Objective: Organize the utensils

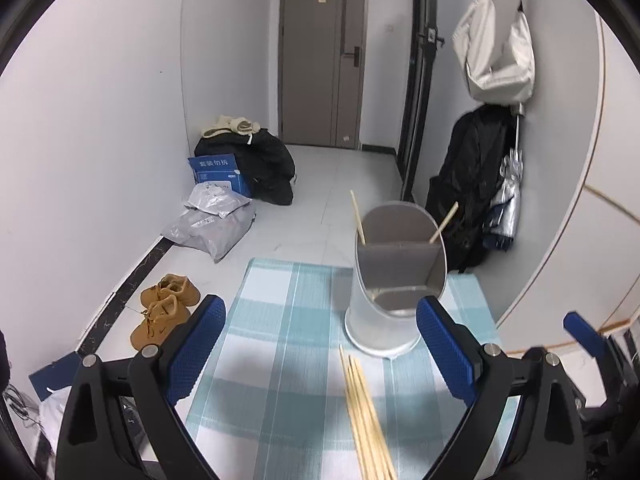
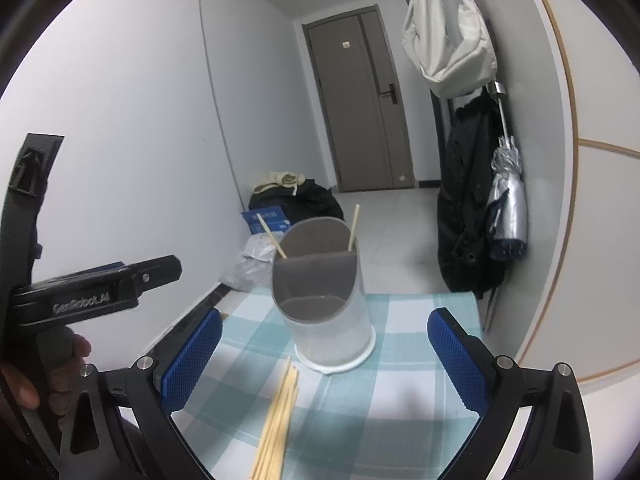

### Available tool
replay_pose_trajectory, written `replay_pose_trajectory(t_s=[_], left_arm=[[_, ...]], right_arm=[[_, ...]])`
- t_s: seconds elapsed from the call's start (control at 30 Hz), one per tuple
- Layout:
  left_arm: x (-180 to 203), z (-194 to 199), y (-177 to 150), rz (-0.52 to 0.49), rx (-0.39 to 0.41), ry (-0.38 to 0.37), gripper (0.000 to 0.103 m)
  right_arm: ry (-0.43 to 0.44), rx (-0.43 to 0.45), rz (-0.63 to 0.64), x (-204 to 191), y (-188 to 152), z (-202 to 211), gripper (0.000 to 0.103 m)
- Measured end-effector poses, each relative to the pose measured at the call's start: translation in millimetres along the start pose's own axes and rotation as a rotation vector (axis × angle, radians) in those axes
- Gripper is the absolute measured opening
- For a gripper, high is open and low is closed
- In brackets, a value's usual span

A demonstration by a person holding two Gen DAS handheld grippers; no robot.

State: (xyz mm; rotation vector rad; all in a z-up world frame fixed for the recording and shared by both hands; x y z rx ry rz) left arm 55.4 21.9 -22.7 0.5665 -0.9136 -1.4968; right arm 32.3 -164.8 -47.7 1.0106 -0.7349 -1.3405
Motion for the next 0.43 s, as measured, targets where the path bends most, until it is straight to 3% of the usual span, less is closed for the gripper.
replay_pose_trajectory(t_s=[0.2, 0.43], left_arm=[[-2.4, -6.2, -15.9, -0.019, -0.042, 0.041, 0.094], [-3.3, -12.6, -27.5, -0.01, -0.051, 0.027, 0.094]], right_arm=[[-0.03, -0.019, -0.023, 8.9, -9.8, -4.7, 0.103], [-0.044, -0.029, -0.021, 10.9, -15.7, -6.2, 0.103]])
Point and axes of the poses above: each gripper's, at about its wrist camera, not at the fingertips, and z roughly against the way its jaws point, x to its right, y to its top, the point moved 6 cm from there along -z, roughly the way its jaws point, and after that the axes turned 10 degrees about -y, right-handed, at the moved point
